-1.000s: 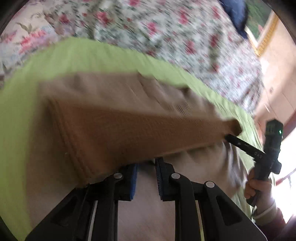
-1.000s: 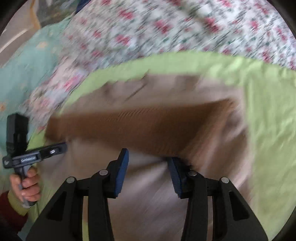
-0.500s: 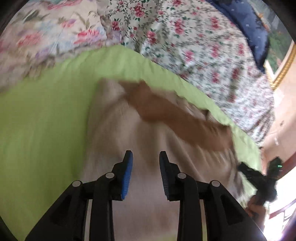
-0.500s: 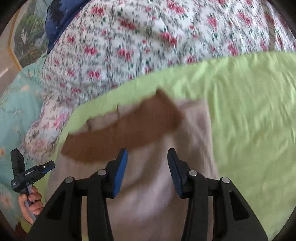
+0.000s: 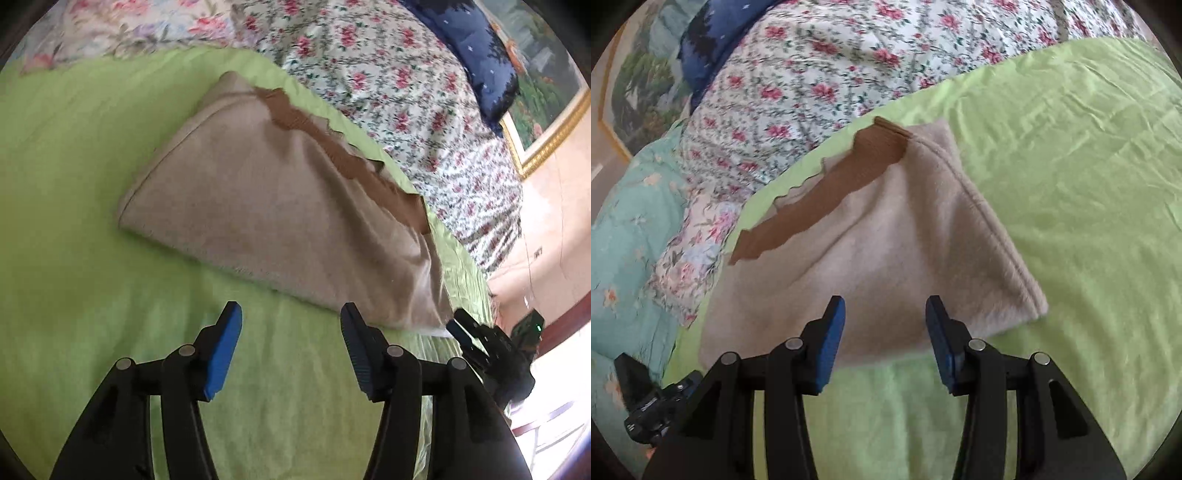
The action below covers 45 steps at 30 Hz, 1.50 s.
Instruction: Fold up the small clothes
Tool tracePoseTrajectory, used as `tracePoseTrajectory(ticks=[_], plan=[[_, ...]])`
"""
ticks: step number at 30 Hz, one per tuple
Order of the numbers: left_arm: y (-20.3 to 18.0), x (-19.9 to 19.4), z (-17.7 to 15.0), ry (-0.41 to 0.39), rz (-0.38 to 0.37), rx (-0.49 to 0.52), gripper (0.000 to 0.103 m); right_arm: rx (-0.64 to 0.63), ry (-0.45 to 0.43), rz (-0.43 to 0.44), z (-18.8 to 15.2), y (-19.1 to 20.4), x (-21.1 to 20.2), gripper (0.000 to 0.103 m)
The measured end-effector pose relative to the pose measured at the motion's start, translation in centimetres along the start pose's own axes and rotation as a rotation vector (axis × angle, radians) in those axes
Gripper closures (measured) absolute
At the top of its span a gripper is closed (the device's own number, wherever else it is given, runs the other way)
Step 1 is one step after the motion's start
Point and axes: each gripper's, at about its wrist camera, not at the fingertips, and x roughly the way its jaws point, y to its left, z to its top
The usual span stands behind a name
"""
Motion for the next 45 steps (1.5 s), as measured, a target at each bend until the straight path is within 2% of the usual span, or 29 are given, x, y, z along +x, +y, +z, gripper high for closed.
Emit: tracePoseTrajectory(ticks=[6,15,21,23,24,25,26,29,32,35,37,39,40,41,42,45], plan=[[1.0,0.8,0.5,-0.028,-0.008,-0.082,0.037,-0.036,0.027,0.023,-1.4,1.6,-0.8,0.056],[3.2,2.5,4.7,-0.108,0.034,-0.178,0.037,-0.041,0.066,0.045,-2.0,2.1,0.1,0.055],[3.7,4.1,7.6,-0.151,0.086,-0.190,0.039,-0.046,0.078,0.069,-0.9,2.6,1.4,0.055],[2.8,4.4,8.6,-0.166,0.090,-0.150,0.057,-0.050,0.080,0.080,-0.1,2.6,1.9,0.055],[2.2,4.3,8.8,-0.172,0.087,-0.117,0.078,-0.049,0.083,0.088,0.2,2.6,2.1,0.055],[1.3,4.2,9.1,-0.180,0.088,-0.082,0.092,-0.048,0.086,0.098,0.7,2.5,2.4,0.055],[0.5,3.9,9.3,-0.193,0.086,-0.049,0.094,-0.047,0.088,0.110,1.2,2.4,2.7,0.055],[-3.0,2.8,9.5,-0.229,0.059,0.067,0.095,-0.038,0.096,0.142,2.8,2.1,3.3,0.055],[-7.1,2.7,9.3,-0.225,0.027,0.203,0.095,-0.040,0.106,0.173,4.8,1.9,3.8,0.055],[-12.0,4.0,8.2,-0.190,-0.015,0.340,0.095,0.001,0.137,0.259,6.9,1.6,4.7,0.055],[-14.0,5.4,7.2,-0.156,-0.030,0.401,0.095,0.012,0.165,0.281,8.0,1.7,5.6,0.055],[-15.5,7.2,6.1,-0.113,-0.036,0.453,0.096,-0.001,0.201,0.321,9.2,2.5,6.9,0.050],[-15.8,7.9,5.6,-0.096,-0.039,0.465,0.096,0.009,0.210,0.346,9.5,2.7,7.4,0.042],[-16.1,8.8,5.2,-0.071,-0.041,0.475,0.096,0.018,0.232,0.379,9.9,3.0,8.3,0.028],[-16.2,9.3,4.9,-0.055,-0.040,0.481,0.096,0.025,0.259,0.414,10.3,3.5,9.3,0.023],[-16.5,10.6,4.2,-0.020,-0.032,0.502,0.096,0.013,0.335,0.448,10.8,5.2,12.1,0.021]])
